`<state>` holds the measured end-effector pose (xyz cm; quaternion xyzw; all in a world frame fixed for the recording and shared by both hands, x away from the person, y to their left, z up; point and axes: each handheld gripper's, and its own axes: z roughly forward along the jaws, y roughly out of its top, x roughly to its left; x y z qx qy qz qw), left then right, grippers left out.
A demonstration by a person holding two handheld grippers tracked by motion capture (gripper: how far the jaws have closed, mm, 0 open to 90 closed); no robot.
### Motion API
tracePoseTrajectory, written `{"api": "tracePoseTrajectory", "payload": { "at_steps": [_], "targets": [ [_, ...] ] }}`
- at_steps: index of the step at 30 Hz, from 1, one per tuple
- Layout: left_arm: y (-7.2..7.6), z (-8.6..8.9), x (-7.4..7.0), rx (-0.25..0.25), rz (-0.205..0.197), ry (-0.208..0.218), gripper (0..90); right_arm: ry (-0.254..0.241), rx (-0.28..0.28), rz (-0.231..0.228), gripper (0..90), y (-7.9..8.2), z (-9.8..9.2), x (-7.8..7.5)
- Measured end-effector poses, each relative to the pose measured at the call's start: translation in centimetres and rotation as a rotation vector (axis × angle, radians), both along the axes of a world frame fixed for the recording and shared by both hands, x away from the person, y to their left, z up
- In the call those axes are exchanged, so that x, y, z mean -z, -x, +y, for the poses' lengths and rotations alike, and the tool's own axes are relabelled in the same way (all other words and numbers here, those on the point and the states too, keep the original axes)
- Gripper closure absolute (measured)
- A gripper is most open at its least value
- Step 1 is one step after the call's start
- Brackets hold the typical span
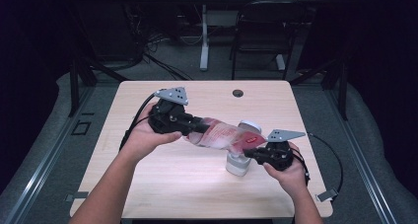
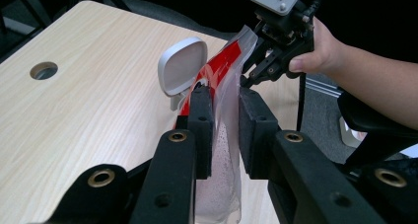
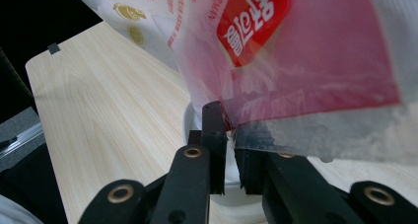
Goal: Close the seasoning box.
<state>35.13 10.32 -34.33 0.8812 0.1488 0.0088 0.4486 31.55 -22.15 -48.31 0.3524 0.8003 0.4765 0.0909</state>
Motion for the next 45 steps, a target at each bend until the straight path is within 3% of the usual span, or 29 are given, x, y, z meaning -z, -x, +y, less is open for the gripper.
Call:
{"api": "tracePoseTrajectory", "payload": {
  "at_steps": [12, 37, 45],
  "targets": [
    [-0.1, 1.4, 1.1, -0.043, 0.027, 0.015, 77.4, -0.006, -0.009, -0.022, 83.8, 0.3, 0.0, -0.7],
    [-0.2, 2.6, 2.6, -0.064, 0.05, 0.024, 76.9, -0.009, -0.006, -0.041, 83.9, 0.4, -0.1, -1.2],
    [-0.2, 3.2, 3.4, -0.074, 0.059, 0.034, 76.4, -0.035, -0.004, -0.044, 83.9, 0.4, -0.2, -1.3]
  ]
}}
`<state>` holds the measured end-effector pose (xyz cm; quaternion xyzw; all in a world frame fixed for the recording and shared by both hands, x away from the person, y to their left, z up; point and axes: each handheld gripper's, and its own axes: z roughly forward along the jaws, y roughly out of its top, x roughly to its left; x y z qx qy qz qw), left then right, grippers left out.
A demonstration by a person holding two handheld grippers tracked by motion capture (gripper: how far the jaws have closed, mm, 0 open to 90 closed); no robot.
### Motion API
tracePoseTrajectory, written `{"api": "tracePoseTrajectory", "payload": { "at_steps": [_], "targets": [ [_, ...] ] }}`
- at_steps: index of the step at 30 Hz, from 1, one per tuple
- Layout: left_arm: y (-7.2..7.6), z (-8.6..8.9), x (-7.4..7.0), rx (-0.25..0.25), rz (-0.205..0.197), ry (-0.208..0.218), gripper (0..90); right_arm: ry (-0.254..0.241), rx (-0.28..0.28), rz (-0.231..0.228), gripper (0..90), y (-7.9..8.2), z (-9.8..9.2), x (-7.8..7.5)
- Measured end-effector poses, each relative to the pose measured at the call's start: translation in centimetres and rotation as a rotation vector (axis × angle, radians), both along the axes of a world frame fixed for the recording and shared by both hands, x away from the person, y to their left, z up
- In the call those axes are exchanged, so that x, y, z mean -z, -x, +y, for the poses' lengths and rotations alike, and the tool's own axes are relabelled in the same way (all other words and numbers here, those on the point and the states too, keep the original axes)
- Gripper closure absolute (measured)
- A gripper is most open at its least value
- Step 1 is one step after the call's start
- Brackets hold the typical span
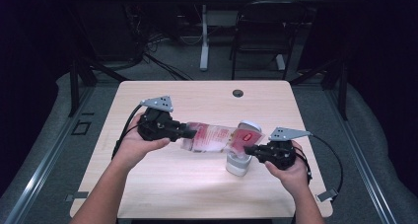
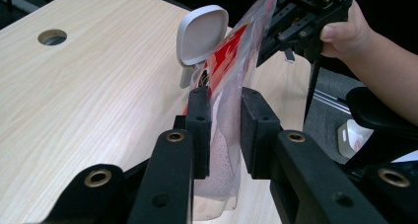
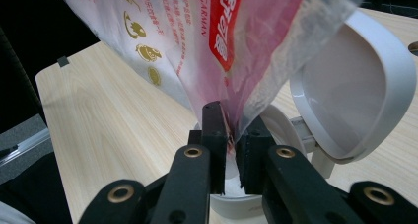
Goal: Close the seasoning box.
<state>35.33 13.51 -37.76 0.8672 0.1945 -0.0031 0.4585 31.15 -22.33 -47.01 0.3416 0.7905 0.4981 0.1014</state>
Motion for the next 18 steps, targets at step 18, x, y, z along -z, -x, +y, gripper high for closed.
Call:
{"api": "tracePoseTrajectory", "payload": {
  "at_steps": [18],
  "targets": [
    [0.3, 1.1, 1.1, -0.012, 0.008, 0.032, 77.0, -0.026, -0.018, 0.008, 80.2, -0.2, 0.3, 0.4]
  ]
}}
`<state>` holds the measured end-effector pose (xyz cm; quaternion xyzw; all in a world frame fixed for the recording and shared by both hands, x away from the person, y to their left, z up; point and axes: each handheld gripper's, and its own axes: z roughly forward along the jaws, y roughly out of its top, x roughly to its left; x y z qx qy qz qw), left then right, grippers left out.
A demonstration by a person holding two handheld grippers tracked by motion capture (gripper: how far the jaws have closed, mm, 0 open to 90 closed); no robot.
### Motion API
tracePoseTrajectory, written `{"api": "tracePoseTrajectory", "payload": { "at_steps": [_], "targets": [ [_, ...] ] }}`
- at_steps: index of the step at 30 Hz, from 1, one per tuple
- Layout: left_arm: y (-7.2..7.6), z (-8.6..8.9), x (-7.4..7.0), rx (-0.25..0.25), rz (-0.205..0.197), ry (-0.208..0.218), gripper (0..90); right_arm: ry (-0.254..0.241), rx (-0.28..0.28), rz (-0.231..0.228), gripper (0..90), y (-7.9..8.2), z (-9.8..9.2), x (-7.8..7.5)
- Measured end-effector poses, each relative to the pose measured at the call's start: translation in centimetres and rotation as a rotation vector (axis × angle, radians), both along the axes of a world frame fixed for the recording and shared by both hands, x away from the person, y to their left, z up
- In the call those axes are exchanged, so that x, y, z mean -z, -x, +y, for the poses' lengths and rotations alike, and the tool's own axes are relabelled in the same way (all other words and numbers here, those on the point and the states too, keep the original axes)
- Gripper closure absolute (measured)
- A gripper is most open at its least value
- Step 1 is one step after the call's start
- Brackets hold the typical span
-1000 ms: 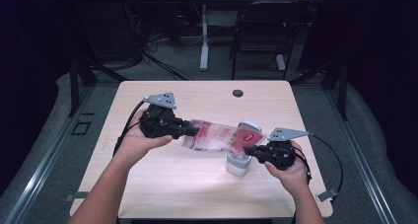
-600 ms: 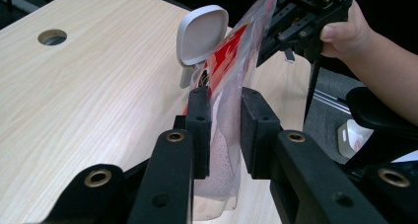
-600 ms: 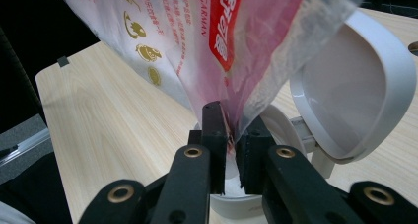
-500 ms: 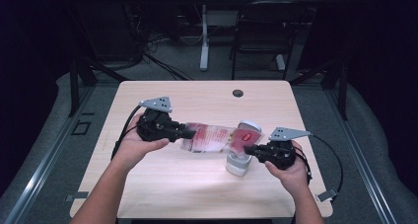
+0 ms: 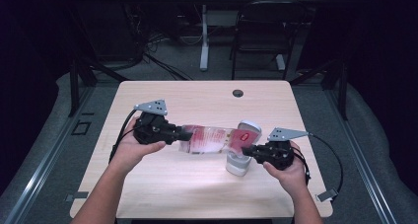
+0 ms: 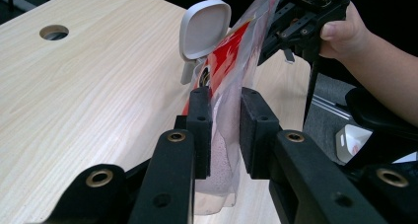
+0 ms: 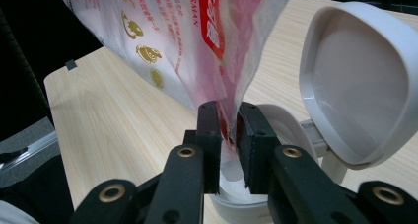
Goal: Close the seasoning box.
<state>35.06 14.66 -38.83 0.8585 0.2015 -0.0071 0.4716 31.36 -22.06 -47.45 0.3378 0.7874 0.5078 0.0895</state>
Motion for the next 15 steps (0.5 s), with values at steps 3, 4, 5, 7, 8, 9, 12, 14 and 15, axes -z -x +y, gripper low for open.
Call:
{"api": "tracePoseTrajectory", "payload": {
  "at_steps": [3, 4, 5, 7, 8, 9, 12, 14, 15],
  "targets": [
    [0.0, 0.2, 0.2, 0.0, -0.001, -0.001, 76.7, -0.012, -0.005, 0.004, 80.8, 0.0, 0.0, 0.1],
    [0.0, 0.3, 0.3, -0.001, 0.0, 0.001, 76.5, -0.025, -0.003, 0.003, 81.7, 0.0, 0.0, 0.1],
    [0.0, 0.4, 0.4, -0.003, 0.003, 0.001, 76.4, -0.026, -0.007, 0.003, 82.3, 0.0, 0.0, 0.1],
    [0.1, 0.5, 0.5, 0.001, 0.0, 0.007, 76.0, -0.024, -0.012, 0.001, 83.9, 0.0, 0.0, 0.0],
    [0.1, 0.6, 0.6, 0.001, 0.001, 0.008, 75.8, -0.024, -0.013, -0.002, 84.4, 0.0, 0.0, 0.0],
    [0.1, 0.6, 0.7, 0.0, 0.001, 0.007, 75.6, -0.023, -0.015, -0.003, 84.8, 0.0, 0.1, 0.0],
    [0.2, 0.9, 0.9, -0.006, 0.001, 0.002, 75.1, -0.018, -0.014, -0.013, 85.9, 0.1, 0.2, -0.2],
    [0.2, 1.0, 1.1, -0.011, -0.001, 0.001, 74.9, -0.019, -0.016, -0.018, 86.5, 0.2, 0.3, -0.2],
    [0.2, 1.1, 1.2, -0.012, 0.003, 0.002, 74.8, -0.021, -0.016, -0.019, 86.7, 0.2, 0.3, -0.3]
  ]
}}
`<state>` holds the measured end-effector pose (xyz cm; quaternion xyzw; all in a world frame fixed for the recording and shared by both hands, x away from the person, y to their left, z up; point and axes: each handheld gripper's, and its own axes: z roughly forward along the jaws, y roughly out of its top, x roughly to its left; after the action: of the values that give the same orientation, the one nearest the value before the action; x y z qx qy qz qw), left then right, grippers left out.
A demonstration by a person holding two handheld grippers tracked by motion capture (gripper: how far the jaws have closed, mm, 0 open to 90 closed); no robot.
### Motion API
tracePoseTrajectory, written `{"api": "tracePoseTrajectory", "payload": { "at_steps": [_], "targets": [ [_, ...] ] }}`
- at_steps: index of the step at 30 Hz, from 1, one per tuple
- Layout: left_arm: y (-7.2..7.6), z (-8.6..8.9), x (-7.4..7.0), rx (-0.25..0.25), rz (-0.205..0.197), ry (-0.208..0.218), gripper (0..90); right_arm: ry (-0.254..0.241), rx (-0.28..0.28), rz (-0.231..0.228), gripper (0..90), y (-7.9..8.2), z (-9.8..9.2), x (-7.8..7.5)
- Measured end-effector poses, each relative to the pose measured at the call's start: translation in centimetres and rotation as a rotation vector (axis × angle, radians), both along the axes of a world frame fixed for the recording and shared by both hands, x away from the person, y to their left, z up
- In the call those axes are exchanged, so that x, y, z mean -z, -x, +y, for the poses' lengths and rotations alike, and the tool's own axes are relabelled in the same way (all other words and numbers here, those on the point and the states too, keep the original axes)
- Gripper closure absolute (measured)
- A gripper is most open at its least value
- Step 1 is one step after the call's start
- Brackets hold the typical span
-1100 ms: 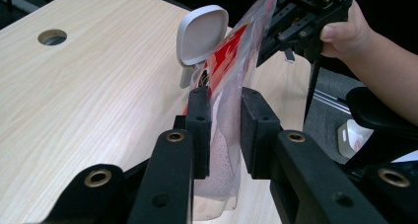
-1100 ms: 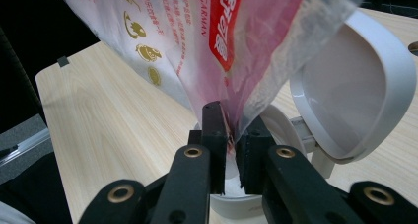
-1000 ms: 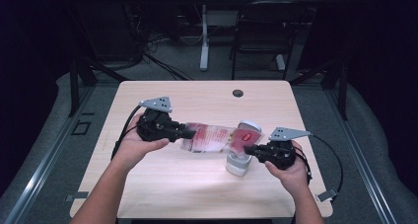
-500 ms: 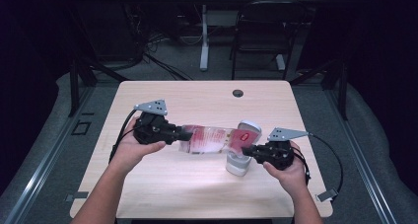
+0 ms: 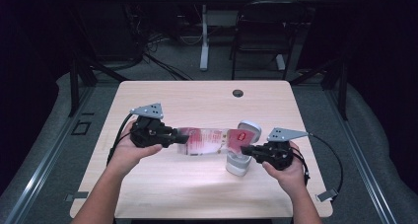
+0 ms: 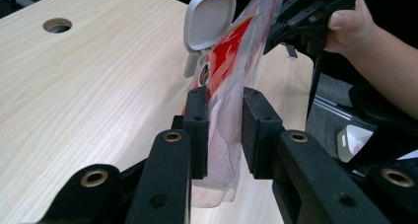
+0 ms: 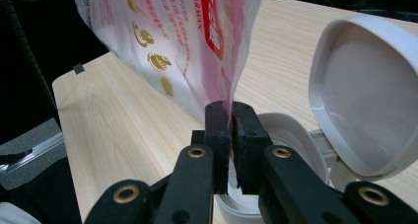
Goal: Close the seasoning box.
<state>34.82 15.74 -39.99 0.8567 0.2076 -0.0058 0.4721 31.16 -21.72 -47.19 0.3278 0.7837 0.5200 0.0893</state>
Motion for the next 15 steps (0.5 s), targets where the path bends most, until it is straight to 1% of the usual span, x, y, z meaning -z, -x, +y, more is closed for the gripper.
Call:
{"api": "tracePoseTrajectory", "payload": {
  "at_steps": [4, 5, 13, 15],
  "targets": [
    [0.1, 0.3, 0.3, -0.005, -0.003, -0.006, 74.8, -0.002, 0.0, -0.006, 87.4, 0.0, 0.1, -0.1],
    [0.1, 0.4, 0.4, -0.009, 0.0, 0.003, 74.8, -0.003, -0.002, -0.008, 87.6, 0.0, 0.2, -0.1],
    [0.3, 1.0, 1.2, -0.017, 0.002, 0.0, 75.1, 0.001, -0.003, -0.018, 88.5, -0.1, 0.6, -0.4],
    [0.4, 1.2, 1.4, -0.02, 0.005, 0.009, 75.1, -0.002, -0.003, -0.019, 88.6, -0.1, 0.6, -0.4]
  ]
}}
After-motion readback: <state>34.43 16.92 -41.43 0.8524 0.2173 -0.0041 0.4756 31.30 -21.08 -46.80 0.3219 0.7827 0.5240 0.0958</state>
